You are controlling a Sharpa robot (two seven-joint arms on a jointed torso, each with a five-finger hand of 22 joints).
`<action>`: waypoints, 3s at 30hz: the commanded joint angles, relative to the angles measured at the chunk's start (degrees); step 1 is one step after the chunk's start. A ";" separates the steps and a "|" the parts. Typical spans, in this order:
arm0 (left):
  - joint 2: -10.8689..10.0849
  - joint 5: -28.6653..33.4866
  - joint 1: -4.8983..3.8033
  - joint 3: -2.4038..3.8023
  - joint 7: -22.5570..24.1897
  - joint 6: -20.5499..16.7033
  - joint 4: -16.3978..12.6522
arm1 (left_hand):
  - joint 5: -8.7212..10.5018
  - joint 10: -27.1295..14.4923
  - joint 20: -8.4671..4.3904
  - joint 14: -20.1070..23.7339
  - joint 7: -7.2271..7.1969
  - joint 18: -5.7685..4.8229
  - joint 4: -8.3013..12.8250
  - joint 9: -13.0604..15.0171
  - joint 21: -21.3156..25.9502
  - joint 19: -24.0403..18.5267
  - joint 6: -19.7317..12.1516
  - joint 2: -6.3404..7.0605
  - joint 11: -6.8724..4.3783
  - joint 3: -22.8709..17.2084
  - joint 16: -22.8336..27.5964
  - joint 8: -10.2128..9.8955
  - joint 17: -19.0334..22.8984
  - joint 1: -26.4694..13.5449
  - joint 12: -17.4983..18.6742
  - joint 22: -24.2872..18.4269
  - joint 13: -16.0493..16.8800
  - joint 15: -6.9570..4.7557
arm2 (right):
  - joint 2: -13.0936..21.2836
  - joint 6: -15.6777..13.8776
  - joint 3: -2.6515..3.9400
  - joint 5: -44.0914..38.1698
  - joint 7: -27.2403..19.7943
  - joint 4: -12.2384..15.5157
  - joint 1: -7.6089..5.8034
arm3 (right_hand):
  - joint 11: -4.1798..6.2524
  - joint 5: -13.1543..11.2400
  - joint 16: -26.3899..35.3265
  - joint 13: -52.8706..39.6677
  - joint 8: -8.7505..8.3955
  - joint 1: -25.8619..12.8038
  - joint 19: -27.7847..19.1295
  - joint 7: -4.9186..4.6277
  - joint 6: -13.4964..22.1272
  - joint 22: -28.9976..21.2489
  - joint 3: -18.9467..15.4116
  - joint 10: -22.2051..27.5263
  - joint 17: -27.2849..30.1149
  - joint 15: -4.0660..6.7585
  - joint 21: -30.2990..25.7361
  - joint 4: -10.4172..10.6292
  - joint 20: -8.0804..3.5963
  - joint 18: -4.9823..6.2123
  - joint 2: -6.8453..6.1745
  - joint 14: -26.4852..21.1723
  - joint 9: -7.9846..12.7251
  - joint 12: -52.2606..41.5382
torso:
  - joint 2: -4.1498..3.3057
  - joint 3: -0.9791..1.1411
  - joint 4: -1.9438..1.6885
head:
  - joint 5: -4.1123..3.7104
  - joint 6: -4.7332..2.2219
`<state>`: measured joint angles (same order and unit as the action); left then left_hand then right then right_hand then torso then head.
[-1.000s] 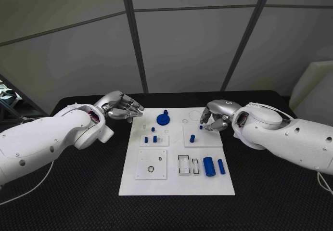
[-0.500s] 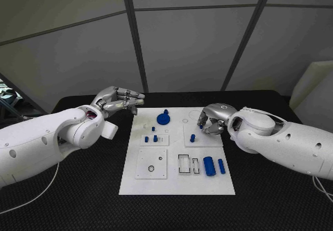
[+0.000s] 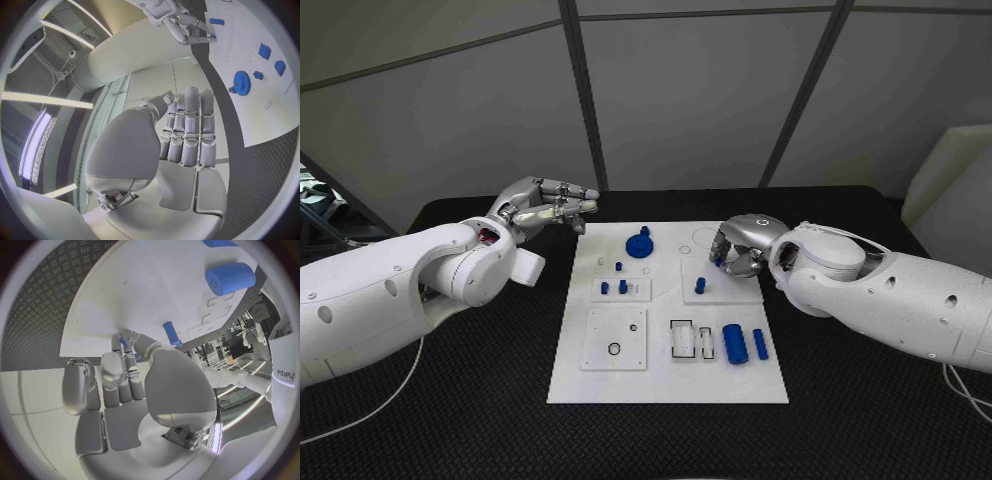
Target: Assemble the parts on the task board
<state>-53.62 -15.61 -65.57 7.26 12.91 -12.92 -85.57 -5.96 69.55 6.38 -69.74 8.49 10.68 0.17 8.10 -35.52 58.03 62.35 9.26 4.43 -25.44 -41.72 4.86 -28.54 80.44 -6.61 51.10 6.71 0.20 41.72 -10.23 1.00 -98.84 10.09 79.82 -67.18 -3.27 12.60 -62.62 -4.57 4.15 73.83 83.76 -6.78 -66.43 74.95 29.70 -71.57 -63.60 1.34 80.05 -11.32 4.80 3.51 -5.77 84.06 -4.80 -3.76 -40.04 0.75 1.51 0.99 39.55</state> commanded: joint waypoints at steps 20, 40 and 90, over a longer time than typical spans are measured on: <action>0.11 0.97 -0.04 0.06 -0.31 0.87 0.55 | -0.56 -0.10 -0.01 -0.60 0.25 -0.20 0.68 0.14 0.42 0.72 0.26 -0.34 0.42 0.13 0.89 -0.56 0.27 0.12 -0.09 -0.24 0.16 0.08 | 1.53 -4.06 -0.05 -0.82 0.66 2.43 0.50 | 0.50 -0.98 -0.56 0.08 0.35 -1.06 2.13 0.41 -2.40 7.38 1.89 -2.30 1.45 0.72 3.38 0.03 -0.63 -1.47 0.65 2.11 -0.37 -0.09 | 0.17 -0.03 0.04 | -0.40 0.19; 0.73 0.97 -0.05 0.04 -0.70 1.41 1.11 | -0.57 -0.21 0.01 -0.54 0.33 -0.23 0.74 0.14 0.57 0.71 0.15 -0.35 0.49 0.18 1.18 -0.68 0.37 0.09 -0.04 -0.33 0.18 0.15 | 5.10 -8.97 1.60 2.94 -0.52 14.04 0.38 | 0.57 -0.97 -1.14 0.14 0.25 -1.66 2.79 0.52 -2.68 8.72 1.72 -2.41 1.36 0.79 4.54 0.28 -0.71 -1.80 0.23 2.17 -0.42 0.05 | 0.04 -0.07 -0.16 | -0.08 0.09; 3.46 1.21 -0.10 -0.05 -1.06 2.48 2.26 | -0.53 -0.27 0.04 -0.47 0.35 -0.26 0.78 0.14 0.71 0.66 0.09 -0.41 0.53 0.20 1.41 -0.75 0.45 0.08 -0.01 -0.40 0.22 0.21 | -8.34 -1.03 -1.85 2.83 -1.87 11.09 5.18 | 0.47 -1.34 -1.85 0.34 -0.17 -2.53 3.01 0.49 -2.50 9.29 1.71 -1.96 1.47 0.75 5.04 1.24 -0.69 -1.93 0.44 2.13 -0.38 0.19 | -0.01 -0.07 0.02 | 6.10 3.10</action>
<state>-50.16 -14.82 -65.59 7.17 11.71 -11.12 -83.29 -6.18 69.34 6.36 -69.94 8.49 10.68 0.65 8.16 -35.20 58.44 62.34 9.27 4.64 -25.30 -40.40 4.48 -28.18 80.45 -6.60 50.76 6.83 0.41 33.36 -12.51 -0.85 -94.97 8.05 90.90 -61.93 -2.87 11.62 -64.23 -4.32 3.91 72.01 83.95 -6.22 -68.60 74.91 31.41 -73.60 -62.20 1.75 84.93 -10.55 4.60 2.64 -5.25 84.04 -5.13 -3.47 -40.06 0.68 1.52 7.06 42.63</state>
